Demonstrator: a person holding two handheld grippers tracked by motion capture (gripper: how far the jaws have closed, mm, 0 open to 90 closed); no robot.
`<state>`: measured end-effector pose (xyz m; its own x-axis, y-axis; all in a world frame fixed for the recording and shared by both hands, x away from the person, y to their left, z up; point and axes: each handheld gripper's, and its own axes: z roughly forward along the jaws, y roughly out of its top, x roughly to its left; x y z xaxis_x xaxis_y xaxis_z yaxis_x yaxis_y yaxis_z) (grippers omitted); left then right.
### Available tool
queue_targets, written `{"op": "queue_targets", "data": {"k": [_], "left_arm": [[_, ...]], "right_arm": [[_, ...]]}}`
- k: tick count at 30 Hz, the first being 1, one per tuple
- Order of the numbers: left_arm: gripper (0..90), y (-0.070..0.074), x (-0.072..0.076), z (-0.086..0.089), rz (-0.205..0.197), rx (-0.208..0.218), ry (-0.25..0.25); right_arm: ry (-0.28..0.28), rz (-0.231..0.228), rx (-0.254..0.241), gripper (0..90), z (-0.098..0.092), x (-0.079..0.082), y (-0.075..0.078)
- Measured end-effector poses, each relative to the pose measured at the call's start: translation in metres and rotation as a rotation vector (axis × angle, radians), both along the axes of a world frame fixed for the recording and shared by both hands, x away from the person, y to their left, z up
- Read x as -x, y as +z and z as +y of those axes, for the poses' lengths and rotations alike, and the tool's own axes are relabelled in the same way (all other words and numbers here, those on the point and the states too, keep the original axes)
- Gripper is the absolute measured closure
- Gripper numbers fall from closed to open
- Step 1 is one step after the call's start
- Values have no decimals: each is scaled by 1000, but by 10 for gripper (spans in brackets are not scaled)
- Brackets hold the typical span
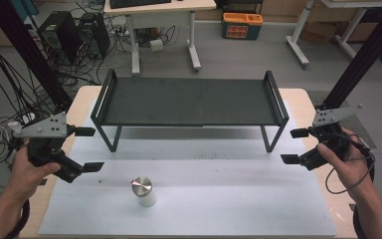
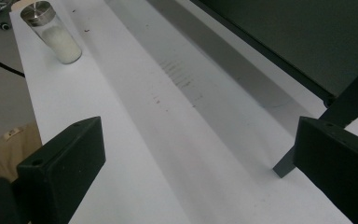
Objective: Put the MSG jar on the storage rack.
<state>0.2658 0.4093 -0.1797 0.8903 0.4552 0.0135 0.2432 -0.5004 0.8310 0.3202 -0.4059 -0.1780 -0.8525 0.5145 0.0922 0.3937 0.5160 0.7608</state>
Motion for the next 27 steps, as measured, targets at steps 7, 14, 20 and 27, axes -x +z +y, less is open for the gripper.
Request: {"op": "queue_targets", "data": {"k": [7, 14, 20, 27], "left_arm": [[9, -1, 2, -6, -3, -22, -13], [8, -10, 4, -14, 11, -26, -30], [8, -25, 10, -26, 12, -17, -42], [9, -37, 14, -39, 23, -29, -59]], "right_arm": [[2, -2, -2, 24, 1, 2, 1], [12, -9, -2, 24, 4, 5, 3], [20, -10, -9, 25, 6, 6, 3], [42, -4, -11, 25, 12, 11, 0]]}}
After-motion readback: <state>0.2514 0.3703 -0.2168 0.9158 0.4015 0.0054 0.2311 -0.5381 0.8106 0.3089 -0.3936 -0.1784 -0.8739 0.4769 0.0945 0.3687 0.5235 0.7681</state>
